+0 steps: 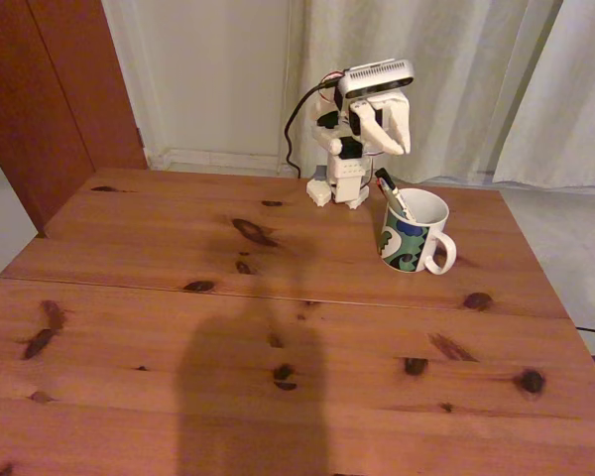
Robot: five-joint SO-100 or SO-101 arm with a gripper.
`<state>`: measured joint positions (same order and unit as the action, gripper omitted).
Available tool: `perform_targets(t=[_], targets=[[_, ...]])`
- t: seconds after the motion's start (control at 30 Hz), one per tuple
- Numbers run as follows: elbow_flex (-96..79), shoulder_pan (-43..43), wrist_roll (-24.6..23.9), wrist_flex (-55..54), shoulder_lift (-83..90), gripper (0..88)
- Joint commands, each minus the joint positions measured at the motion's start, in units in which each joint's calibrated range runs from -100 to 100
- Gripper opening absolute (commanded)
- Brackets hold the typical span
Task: Clean up the desk and place the pens and markers into the cup
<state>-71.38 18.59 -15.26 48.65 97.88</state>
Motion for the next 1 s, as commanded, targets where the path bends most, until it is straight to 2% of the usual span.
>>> perform_targets(t=[0.0, 0.47, 0.87, 0.97], targets=[[2.9, -4.7, -0.2, -1.9, 0.5, 0.5], [-9.8, -18.8, 0.7, -1.5, 0.5, 0.5], [-28.1, -17.3, 7.4, -1.1, 0.5, 0.5], [-28.2, -15.7, 7.9, 4.0, 0.5, 0.6]])
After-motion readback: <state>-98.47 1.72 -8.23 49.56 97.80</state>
